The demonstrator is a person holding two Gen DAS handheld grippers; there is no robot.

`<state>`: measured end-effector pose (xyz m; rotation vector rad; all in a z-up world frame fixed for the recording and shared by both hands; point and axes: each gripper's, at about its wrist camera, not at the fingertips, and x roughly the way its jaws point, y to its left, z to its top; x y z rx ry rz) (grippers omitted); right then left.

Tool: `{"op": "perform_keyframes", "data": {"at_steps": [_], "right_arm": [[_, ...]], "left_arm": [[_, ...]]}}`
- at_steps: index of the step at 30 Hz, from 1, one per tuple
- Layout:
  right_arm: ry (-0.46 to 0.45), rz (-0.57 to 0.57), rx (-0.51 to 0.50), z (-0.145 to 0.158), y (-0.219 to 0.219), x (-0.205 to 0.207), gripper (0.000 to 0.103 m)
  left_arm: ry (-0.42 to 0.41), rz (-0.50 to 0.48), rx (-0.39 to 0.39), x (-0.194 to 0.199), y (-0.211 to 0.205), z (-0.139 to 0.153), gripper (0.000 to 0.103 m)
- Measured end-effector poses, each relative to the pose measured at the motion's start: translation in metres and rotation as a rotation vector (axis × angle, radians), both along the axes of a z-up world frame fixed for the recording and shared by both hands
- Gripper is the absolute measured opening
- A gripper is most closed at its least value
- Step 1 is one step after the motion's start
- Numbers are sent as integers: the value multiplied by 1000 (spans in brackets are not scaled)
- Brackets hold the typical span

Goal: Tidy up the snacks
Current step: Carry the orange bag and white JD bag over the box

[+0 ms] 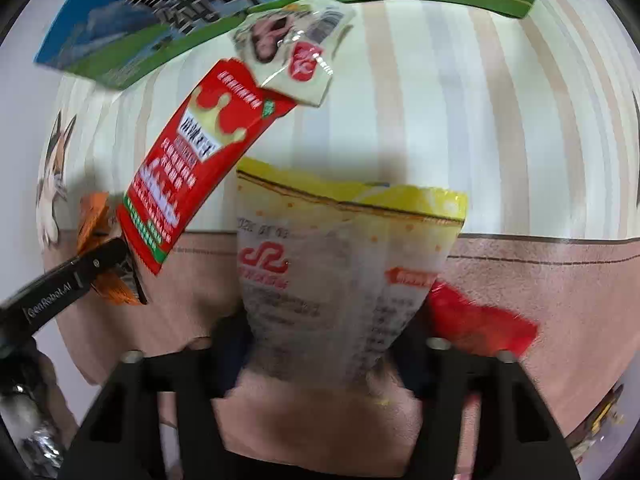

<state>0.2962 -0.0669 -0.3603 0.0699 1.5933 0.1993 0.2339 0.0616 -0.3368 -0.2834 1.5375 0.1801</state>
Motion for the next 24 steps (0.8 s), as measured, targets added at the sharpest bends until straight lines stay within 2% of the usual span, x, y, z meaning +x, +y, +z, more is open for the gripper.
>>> {"op": "perform_keyframes", "data": {"at_steps": [1, 4, 8, 10, 14, 16, 18, 20, 22, 24], "right_arm": [[-1, 5, 9, 1, 1, -4, 51], [1, 8, 60, 14, -13, -5, 46], [-29, 55, 109, 53, -25, 0, 44], [-61, 80, 138, 81, -28, 8, 44], [-123, 117, 184, 145, -45, 50, 44], [-153, 129, 202, 173, -49, 67, 44], [-183, 143, 194, 196, -57, 86, 44], [-213, 153, 168, 212, -55, 107, 44], [-228, 146, 153, 221, -56, 129, 44], [-226, 131, 144, 227, -63, 154, 44]], "left_arm": [[-3, -8, 0, -2, -3, 6, 41], [-16, -30, -14, 1, -17, 28, 41], [-66, -89, -54, 13, -37, 68, 41], [-107, -132, -79, 25, -55, 97, 41], [-160, -185, -134, 58, -63, 138, 41], [-180, -214, -131, 96, -54, 156, 41], [-202, -252, -97, 118, -50, 176, 41], [-211, -267, -74, 137, -29, 190, 41], [-197, -267, -63, 153, -33, 196, 41], [-184, -268, -47, 180, -28, 192, 41]]}}
